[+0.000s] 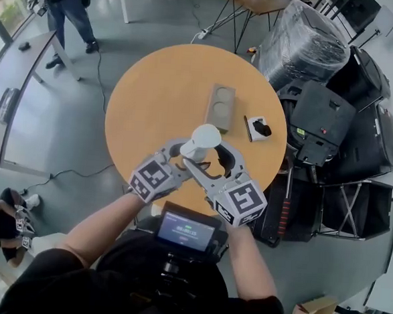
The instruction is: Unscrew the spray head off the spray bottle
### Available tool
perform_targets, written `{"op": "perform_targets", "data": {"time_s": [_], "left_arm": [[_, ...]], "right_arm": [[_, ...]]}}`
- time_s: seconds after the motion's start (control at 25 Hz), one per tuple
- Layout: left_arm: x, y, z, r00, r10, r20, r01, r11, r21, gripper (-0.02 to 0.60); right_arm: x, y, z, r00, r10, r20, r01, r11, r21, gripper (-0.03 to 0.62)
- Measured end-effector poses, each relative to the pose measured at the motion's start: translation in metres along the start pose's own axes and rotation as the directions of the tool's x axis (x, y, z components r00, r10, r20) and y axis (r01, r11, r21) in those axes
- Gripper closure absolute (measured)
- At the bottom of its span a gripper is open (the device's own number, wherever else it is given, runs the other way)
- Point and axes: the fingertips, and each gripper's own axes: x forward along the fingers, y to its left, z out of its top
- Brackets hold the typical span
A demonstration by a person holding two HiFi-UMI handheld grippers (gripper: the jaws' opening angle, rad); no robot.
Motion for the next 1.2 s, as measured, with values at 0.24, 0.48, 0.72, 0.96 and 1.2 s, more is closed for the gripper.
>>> {"op": "perform_targets", "data": {"time_s": [0.24, 0.48, 0.72, 0.96, 1.2], "left_arm": [[0.006, 0.002, -0.006, 0.998, 0.059, -0.021, -0.058, 0.998, 0.026, 0.275], [-0.004, -0.008, -0.001, 1.000, -0.025, 0.008, 0.025, 0.999, 0.029, 0.275], [-0.008, -0.034, 0.002, 0.972, -0.229, 0.044, 0.229, 0.973, 0.017, 0.275], [-0.015, -0.045, -0.004, 0.937, -0.337, 0.087, 0.338, 0.941, 0.006, 0.275], [-0.018, -0.047, -0.011, 0.943, -0.323, 0.074, 0.324, 0.946, 0.007, 0.275]], "right_arm": [[0.002, -0.011, -0.003, 0.998, -0.060, 0.024, 0.059, 0.998, 0.032, 0.330], [-0.001, 0.005, 0.005, 0.996, 0.068, 0.052, -0.069, 0.997, 0.030, 0.344], [-0.018, 0.018, 0.010, 0.974, 0.215, 0.073, -0.215, 0.977, 0.003, 0.345], [-0.025, 0.027, 0.012, 0.949, 0.300, 0.101, -0.301, 0.954, -0.009, 0.345], [-0.029, 0.029, 0.020, 0.947, 0.304, 0.108, -0.306, 0.952, 0.004, 0.345]]}}
